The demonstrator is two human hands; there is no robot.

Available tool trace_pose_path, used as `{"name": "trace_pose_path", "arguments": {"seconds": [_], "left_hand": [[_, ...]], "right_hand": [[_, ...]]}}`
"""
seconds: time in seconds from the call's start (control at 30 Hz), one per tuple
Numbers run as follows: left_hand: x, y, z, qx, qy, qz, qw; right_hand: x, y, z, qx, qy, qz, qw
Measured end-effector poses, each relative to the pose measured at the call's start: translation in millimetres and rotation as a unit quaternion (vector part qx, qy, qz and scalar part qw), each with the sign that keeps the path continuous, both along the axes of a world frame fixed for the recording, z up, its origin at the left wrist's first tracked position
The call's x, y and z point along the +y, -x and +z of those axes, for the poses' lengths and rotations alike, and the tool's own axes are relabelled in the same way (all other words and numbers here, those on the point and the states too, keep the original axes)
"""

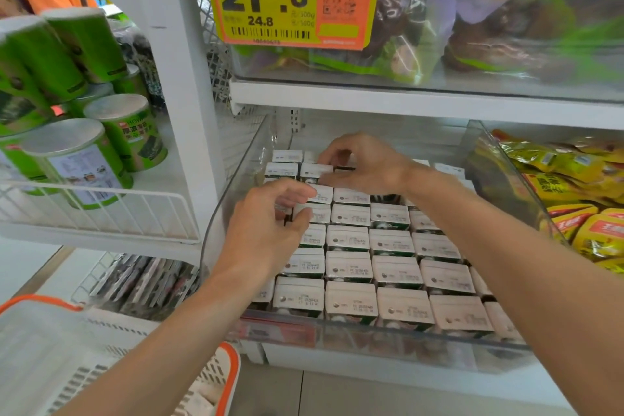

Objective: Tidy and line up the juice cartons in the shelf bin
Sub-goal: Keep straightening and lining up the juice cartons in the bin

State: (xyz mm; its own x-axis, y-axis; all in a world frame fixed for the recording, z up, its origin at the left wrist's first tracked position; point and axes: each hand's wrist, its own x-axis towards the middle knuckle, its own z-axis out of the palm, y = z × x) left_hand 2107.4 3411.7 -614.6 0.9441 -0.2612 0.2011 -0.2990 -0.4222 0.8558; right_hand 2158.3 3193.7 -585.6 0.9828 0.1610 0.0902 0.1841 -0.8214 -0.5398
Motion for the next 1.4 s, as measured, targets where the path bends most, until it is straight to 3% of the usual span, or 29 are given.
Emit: {"name": "trace_pose_path", "arguments": {"seconds": [0.2, 0.43, 0.57, 0.7, 1.07, 1.4], "left_hand": [[-0.2, -0.4, 1.2, -0.005, 0.012, 0.007, 1.0], [-3.5, 3.3, 12.4, -0.023, 0.045, 0.002, 0.999], [-10.9, 15.1, 24.2, -0.068, -0.003, -0.109, 0.992], [-21.4, 25.2, 28.7, -0.025, 0.048, -0.167, 0.985], [-33.0, 32.0, 24.6, 0.091, 0.146, -0.188, 0.967], [-33.7, 32.8, 22.9, 0.129, 0.155, -0.206, 0.958]], "right_hand": [[0.8, 26.5, 0.7, -0.099, -0.141, -0.041, 0.984], [6.1, 88.2, 16.8, -0.177, -0.225, -0.06, 0.956], [0.9, 131.2, 18.2, -0.168, -0.279, -0.052, 0.944], [-7.2, 160.7, 12.6, -0.136, -0.355, -0.073, 0.922], [-14.8, 172.5, 3.0, -0.076, -0.396, -0.13, 0.906], [-17.1, 173.8, -1.5, -0.049, -0.428, -0.15, 0.89]]}}
